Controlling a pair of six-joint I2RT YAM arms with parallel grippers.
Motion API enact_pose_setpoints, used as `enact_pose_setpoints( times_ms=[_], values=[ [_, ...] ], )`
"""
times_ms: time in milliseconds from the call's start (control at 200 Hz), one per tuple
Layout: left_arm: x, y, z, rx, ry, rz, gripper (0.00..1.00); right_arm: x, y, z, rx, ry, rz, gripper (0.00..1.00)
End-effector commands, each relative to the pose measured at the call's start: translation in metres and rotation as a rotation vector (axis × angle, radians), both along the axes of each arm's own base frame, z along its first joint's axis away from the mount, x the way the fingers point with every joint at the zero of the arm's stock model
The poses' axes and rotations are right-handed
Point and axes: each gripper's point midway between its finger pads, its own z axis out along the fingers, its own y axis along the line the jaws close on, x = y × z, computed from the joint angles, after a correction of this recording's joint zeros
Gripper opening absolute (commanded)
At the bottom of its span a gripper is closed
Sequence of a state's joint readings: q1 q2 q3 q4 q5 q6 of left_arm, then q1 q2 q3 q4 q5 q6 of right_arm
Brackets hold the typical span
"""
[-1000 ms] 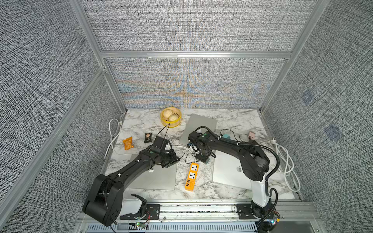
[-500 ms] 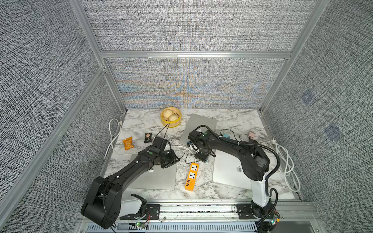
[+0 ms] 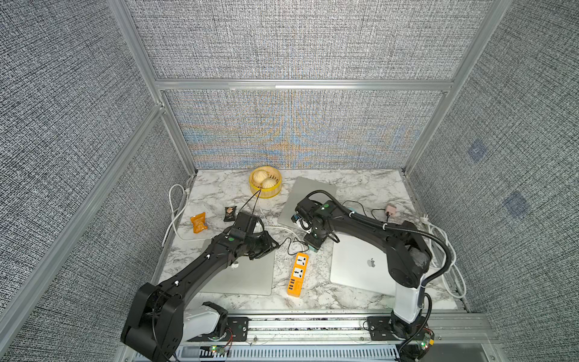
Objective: Unplug the laptop charger
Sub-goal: Place the plug at the center of the board, then reset both arms
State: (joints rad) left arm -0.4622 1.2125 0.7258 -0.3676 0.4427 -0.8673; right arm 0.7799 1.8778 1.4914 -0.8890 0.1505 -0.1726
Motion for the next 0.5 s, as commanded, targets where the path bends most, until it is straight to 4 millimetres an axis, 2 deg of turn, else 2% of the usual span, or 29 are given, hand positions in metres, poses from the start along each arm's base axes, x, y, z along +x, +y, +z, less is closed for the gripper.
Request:
enact_pose_setpoints(
  times_ms=[0, 30, 50, 100, 120, 145, 165, 280, 380, 410, 495],
  values=[
    [0.013, 0.002, 0.021, 0.014, -0.123, -0.013, 0.39, 0.007, 0.0, 0.025, 0.118, -0.069, -0.077, 0.63],
    [0.016, 0.002, 0.026, 0.016, -0.149, -0.019, 0.43, 0.008, 0.0, 0.032, 0.158, -0.093, -0.097, 0.68],
    [0.018, 0.003, 0.03, 0.023, -0.169, -0.017, 0.48, 0.009, -0.002, 0.037, 0.186, -0.109, -0.11, 0.81],
    [0.022, 0.006, 0.037, 0.043, -0.206, -0.011, 0.64, 0.011, -0.006, 0.048, 0.249, -0.145, -0.138, 0.98],
    [0.024, 0.007, 0.04, 0.05, -0.224, -0.011, 0.72, 0.012, -0.007, 0.051, 0.272, -0.159, -0.15, 0.99],
    [0.026, 0.008, 0.043, 0.058, -0.247, -0.011, 0.92, 0.012, -0.011, 0.055, 0.294, -0.174, -0.165, 0.99],
    [0.028, 0.009, 0.046, 0.065, -0.267, -0.01, 0.99, 0.013, -0.013, 0.059, 0.311, -0.188, -0.176, 0.99],
    [0.043, 0.021, 0.059, 0.127, -0.394, 0.032, 1.0, 0.022, -0.035, 0.07, 0.372, -0.28, -0.254, 0.99],
    [0.059, 0.044, 0.076, 0.22, -0.549, 0.124, 1.0, 0.034, -0.063, 0.084, 0.471, -0.419, -0.368, 0.99],
    [0.063, 0.05, 0.081, 0.254, -0.618, 0.136, 1.0, 0.036, -0.08, 0.08, 0.484, -0.455, -0.425, 0.99],
    [0.071, 0.075, 0.096, 0.359, -0.78, 0.215, 1.0, 0.043, -0.12, 0.093, 0.542, -0.628, -0.55, 0.99]
  ],
)
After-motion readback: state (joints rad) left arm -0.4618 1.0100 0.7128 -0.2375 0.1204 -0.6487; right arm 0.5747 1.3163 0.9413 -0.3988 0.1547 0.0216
